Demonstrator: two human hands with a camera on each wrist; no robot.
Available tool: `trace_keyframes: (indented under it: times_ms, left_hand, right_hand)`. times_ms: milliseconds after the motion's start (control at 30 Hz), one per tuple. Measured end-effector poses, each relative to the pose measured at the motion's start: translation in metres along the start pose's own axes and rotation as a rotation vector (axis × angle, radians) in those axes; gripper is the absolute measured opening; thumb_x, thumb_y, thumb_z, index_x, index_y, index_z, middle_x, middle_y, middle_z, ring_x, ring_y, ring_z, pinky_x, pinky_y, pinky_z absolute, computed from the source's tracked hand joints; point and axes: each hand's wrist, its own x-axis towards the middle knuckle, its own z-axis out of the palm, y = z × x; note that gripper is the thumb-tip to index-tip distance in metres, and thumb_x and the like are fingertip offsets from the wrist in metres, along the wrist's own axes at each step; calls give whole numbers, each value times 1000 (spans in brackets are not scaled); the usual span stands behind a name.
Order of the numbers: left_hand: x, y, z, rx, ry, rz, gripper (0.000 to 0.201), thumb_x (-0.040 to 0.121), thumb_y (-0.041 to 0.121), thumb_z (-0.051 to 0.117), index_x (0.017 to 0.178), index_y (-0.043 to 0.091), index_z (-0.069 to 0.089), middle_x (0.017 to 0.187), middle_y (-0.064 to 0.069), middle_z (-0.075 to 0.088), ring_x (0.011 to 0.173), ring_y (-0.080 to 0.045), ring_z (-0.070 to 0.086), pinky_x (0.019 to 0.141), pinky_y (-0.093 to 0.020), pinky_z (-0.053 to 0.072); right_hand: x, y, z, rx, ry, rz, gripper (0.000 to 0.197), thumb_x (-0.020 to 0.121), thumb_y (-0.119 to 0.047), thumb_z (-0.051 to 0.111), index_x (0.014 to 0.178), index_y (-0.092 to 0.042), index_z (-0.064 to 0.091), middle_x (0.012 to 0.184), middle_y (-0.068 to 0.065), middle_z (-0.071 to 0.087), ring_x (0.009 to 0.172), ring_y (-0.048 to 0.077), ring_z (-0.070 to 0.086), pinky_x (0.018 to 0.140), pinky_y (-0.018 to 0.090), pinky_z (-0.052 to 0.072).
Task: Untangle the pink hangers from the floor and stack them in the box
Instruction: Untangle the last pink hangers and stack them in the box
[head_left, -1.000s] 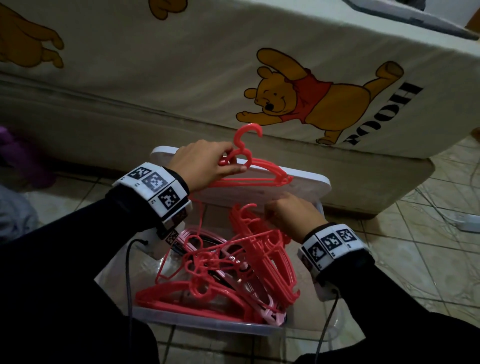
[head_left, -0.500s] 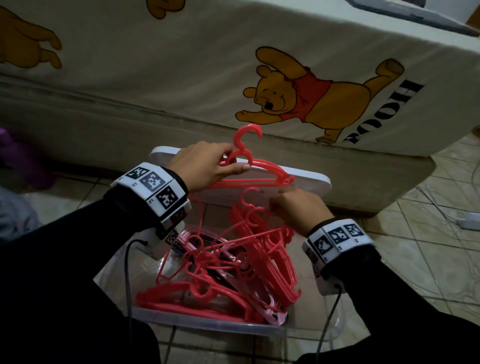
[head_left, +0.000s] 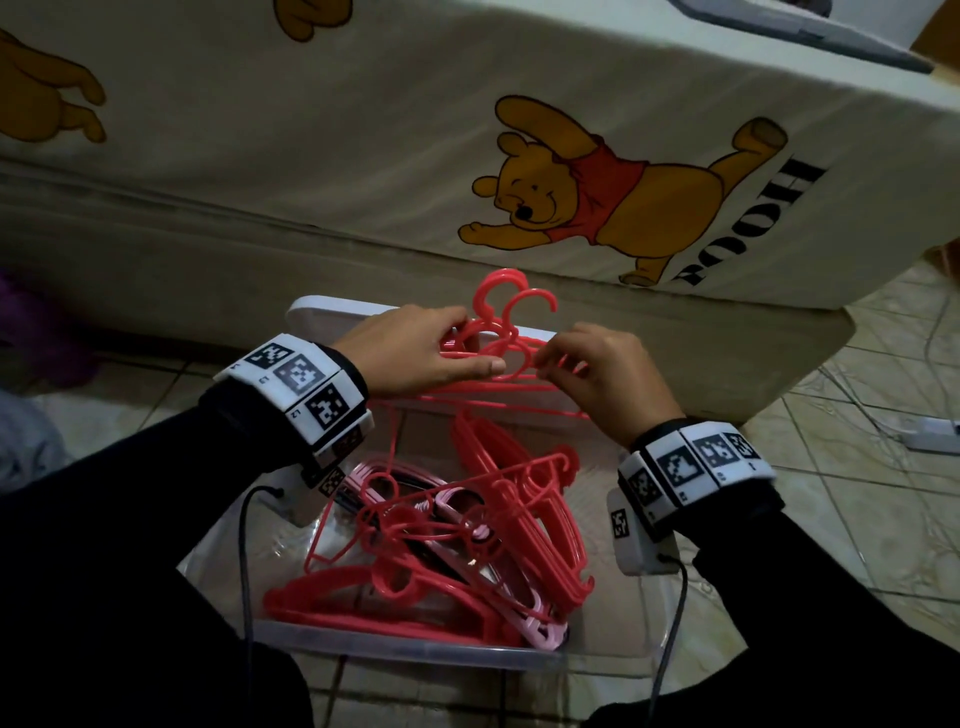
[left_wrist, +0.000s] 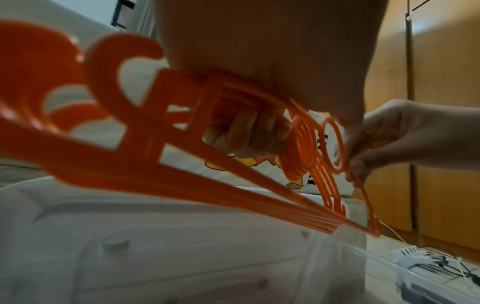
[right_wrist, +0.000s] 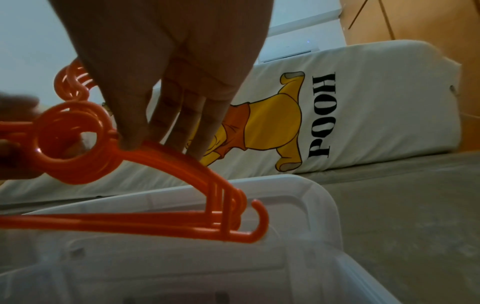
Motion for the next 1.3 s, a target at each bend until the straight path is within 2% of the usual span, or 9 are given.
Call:
trace_keyframes:
  times_ms: [200,433,500,600,700,833,1033,1133,1300]
  left_hand:
    - [0,1,2,143,6,-2,30,91,54,45,93,25,52,82,4,60,77,-21,55,65,-33,40]
    - [-2,6,11,395,61,60,28,94,43,36,105,23,51,73,3,55,66,-22,49,59,-31,31]
    - [-1,5,10,370,71,32,28,93,47,42,105,24,53,71,7,50,71,-23,52,61,-31,33]
    - [1,2,7,328,95,-2,30,90,49,50,109,25,54,86,2,62,86,-26,60,65,-32,37]
    - [3,-3,2,285,113,-40,34,90,46,50,117,25,51,95,-5,66,91,-32,61,67,-34,37]
    - [2,-5,-4,231,140,-44,36,90,41,51,122,26,48,100,-9,66,92,-35,61,71,-37,41]
    - [0,-1,-7,156,148,-18,27,89,40,52,113,27,50,82,3,55,81,-28,58,67,-35,39]
    - [0,-2,-7,141,154,-9,24,88,40,53,110,29,51,80,3,54,81,-29,58,68,-35,41]
    - [0,-4,-5,142,158,-16,21,86,41,54,105,30,53,78,5,52,78,-27,55,65,-33,34]
  right_hand:
    - [-1,-4,3,-2,65,-33,7,82,-13,71,88,-14,73,82,-2,64,69,10,58,65,35,53]
    - [-3,-14,9,-79,3,-5,8,85,-17,67,89,-12,64,90,1,62,83,16,58,71,33,50]
    - [-4,-14,8,-177,-10,-3,8,86,-20,65,89,-14,61,91,0,62,88,17,56,67,32,48]
    - [-4,-11,8,-292,-52,15,9,89,-22,59,91,-14,61,95,1,60,93,18,54,63,33,45]
    - [-4,1,12,-394,-189,105,10,88,-23,53,91,-17,61,96,3,62,92,23,58,63,30,41]
    - [-11,16,31,-392,-563,217,16,88,-20,54,97,-17,66,102,7,66,94,27,63,75,32,48]
    - [-35,8,91,-384,-869,99,28,88,-18,52,113,-18,64,107,13,67,97,31,65,80,39,51]
    - [-45,3,111,-356,-921,25,25,91,-22,51,112,-13,63,111,11,66,98,30,65,80,38,53]
    - [-54,3,127,-366,-948,-26,34,93,-28,51,126,-23,54,124,10,58,103,32,62,80,40,51]
